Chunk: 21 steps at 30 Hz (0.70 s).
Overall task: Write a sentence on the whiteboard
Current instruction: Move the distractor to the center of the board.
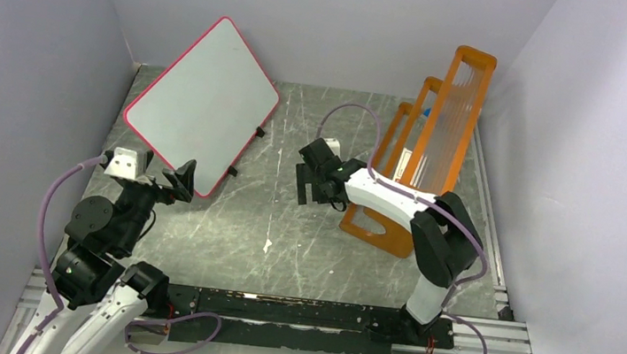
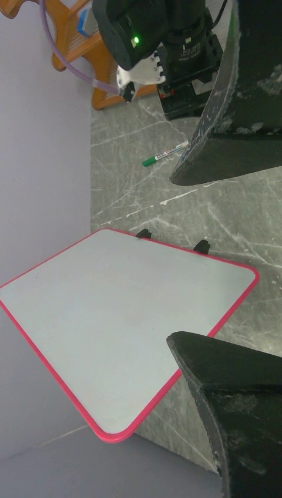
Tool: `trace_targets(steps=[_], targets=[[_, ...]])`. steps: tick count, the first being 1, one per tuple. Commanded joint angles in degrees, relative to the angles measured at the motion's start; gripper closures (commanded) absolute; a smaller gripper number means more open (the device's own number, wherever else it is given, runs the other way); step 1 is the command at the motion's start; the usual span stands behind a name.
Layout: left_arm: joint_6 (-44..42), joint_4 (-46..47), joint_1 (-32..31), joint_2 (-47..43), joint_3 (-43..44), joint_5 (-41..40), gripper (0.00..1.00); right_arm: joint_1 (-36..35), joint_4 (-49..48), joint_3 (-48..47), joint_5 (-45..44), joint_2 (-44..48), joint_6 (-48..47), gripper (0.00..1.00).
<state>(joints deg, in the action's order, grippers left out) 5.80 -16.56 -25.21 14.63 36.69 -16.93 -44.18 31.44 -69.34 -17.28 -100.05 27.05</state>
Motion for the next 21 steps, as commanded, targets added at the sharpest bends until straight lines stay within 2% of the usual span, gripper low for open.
trace_targets(steps=[1,9,21], targets=[[-0.3,1.9,0.8,-0.3,-0.5,0.1,0.02,2.3,-4.8,2.0,1.2,-2.6,1.7,0.0],[-0.4,2.1,0.8,0.0,-0.7,0.6,0.02,8.2,-7.5,8.5,3.5,-1.4,1.6,0.0],[-0.3,2.3,0.7,0.9,-0.7,1.6,0.02,20.7,-8.2,19.5,-1.6,8.0,0.0,0.0]])
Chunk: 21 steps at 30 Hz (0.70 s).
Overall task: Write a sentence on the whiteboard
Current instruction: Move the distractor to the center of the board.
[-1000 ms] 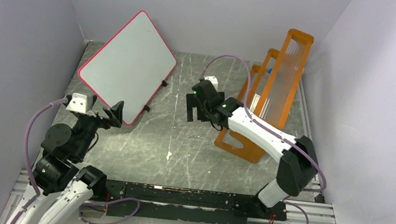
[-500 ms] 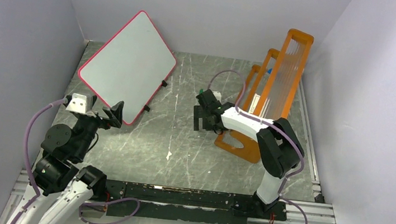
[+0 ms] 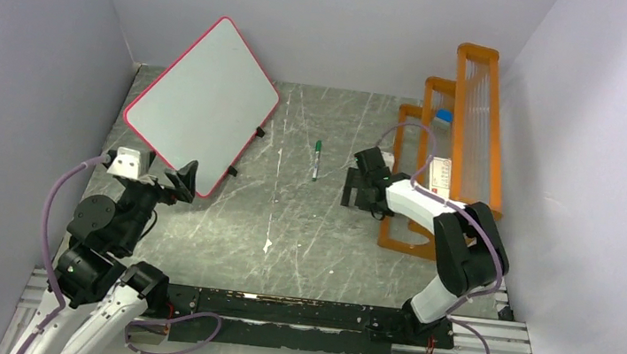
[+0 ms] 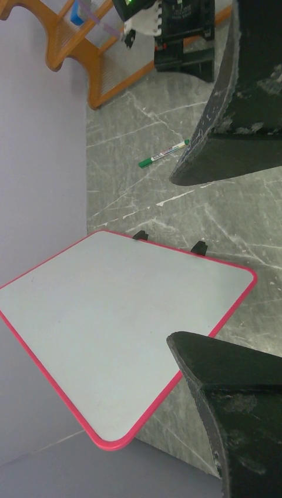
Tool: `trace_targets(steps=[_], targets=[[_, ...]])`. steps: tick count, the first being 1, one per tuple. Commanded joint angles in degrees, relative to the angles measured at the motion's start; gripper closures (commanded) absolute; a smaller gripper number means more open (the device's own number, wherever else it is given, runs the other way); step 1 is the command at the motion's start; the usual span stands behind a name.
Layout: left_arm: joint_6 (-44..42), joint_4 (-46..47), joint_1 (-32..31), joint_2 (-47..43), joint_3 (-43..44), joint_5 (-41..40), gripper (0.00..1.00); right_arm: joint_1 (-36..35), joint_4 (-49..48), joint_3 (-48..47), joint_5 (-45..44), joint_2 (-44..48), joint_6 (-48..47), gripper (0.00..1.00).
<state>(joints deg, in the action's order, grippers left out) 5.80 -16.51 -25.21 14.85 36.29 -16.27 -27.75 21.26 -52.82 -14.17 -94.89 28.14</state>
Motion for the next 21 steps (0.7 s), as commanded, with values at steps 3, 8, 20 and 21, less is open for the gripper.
trace_targets(steps=[3,8,20,21], targets=[[-0.3,2.3,0.6,0.9,-0.3,1.2,0.02,6.9,1.6,4.2,-6.6,4.3,-1.3,0.0],[-0.3,2.3,0.6,1.4,-0.3,1.4,0.02,12.4,0.2,5.2,-7.9,5.2,-2.3,0.0],[-0.2,2.1,0.6,2.5,-0.4,0.9,0.02,21.3,-2.3,5.6,-8.6,6.4,-1.3,0.0],[-0.2,2.1,0.6,2.6,-0.4,0.8,0.02,21.3,-2.3,5.5,-8.7,6.6,-1.2,0.0]])
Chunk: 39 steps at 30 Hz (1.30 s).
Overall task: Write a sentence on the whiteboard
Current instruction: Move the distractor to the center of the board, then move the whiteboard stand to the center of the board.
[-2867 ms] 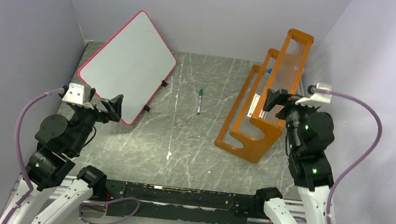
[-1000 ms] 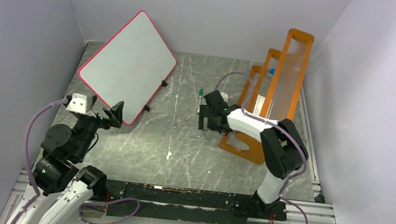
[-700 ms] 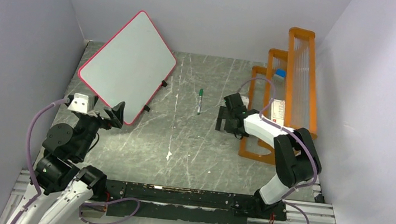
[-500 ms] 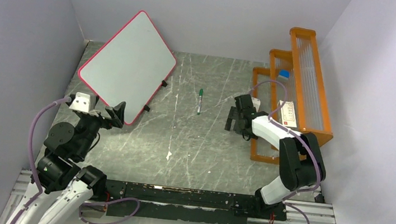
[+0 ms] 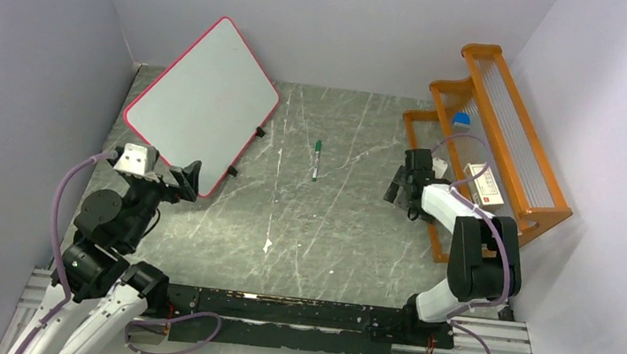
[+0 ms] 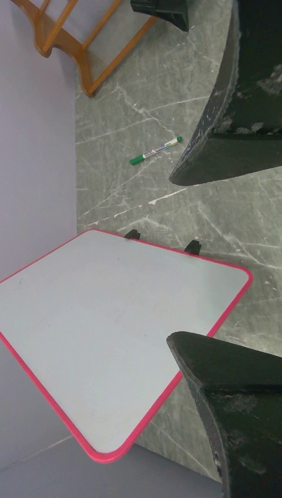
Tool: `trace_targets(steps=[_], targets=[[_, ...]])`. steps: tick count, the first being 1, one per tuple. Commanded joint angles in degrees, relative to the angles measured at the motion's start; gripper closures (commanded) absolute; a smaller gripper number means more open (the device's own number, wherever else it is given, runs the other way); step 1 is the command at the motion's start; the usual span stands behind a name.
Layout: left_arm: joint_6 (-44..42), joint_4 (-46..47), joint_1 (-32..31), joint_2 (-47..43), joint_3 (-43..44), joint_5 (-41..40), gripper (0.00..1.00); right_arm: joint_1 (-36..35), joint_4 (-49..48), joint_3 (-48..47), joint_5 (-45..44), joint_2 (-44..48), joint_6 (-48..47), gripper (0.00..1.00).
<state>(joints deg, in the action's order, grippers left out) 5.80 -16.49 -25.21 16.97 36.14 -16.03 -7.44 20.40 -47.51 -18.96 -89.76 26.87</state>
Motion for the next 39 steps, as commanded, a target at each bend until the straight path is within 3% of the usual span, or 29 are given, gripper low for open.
trace_targets(steps=[1,12,18,23,26,32,39], targets=[[-0.2,2.2,0.6,0.6,-0.4,0.4,0.02,1.1,-1.5,0.2,-3.8,1.8,-0.1,0.0],[2.7,1.0,0.6,5.8,1.0,-5.7,0.02,-2.9,-8.9,6.2,10.4,17.6,-5.0,0.0],[13.2,-5.8,0.6,14.1,6.8,-13.7,0.02,-5.4,-12.4,8.5,15.8,22.3,-6.8,0.0],[22.8,-15.2,0.6,19.1,10.0,-19.9,0.02,-11.7,-14.3,9.3,14.9,23.1,-8.1,0.0],[25.1,-16.0,0.6,19.7,9.3,-20.8,0.02,-14.3,-16.1,9.9,15.2,23.1,-8.7,0.0],[30.7,-16.8,0.6,24.8,9.5,-18.1,0.06,-16.7,-18.8,10.8,15.4,22.0,-9.7,0.0],[39.7,-25.3,1.5,32.7,13.3,-23.1,0.03,-18.0,-20.1,12.4,15.2,23.1,-10.6,0.0]])
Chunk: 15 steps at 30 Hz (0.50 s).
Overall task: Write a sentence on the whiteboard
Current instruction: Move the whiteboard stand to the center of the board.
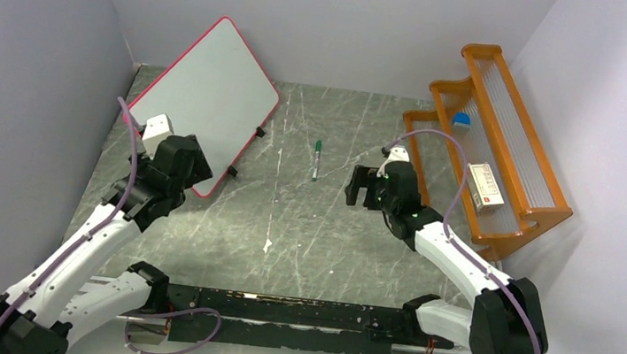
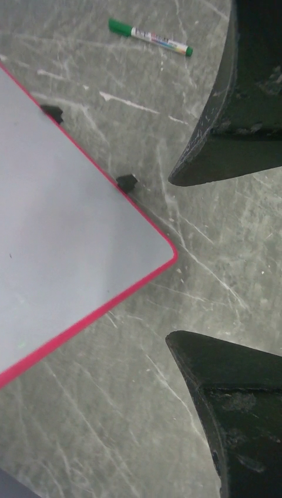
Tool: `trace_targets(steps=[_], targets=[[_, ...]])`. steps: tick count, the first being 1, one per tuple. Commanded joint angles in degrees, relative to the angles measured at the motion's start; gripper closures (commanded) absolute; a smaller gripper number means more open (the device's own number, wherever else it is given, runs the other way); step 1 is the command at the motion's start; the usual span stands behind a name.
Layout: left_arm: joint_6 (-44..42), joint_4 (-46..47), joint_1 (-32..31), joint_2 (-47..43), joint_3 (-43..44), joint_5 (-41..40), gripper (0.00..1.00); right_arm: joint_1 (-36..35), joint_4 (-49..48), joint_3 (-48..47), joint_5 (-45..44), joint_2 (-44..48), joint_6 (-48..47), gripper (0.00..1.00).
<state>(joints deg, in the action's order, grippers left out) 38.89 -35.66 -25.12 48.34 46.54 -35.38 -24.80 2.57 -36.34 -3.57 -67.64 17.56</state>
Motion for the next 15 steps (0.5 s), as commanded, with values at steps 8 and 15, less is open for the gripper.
trace_targets(steps=[8,15], targets=[[3.2,3.4,10.1,-2.0,-2.4,11.1,0.24,-1.0,-3.7,2.3,-0.5,2.5,-1.6,0.0],[11.6,-1.1,-0.1,7.7,1.7,7.4,0.32,-1.3,-4.3,2.1,-0.8,2.0,-1.2,0.0]])
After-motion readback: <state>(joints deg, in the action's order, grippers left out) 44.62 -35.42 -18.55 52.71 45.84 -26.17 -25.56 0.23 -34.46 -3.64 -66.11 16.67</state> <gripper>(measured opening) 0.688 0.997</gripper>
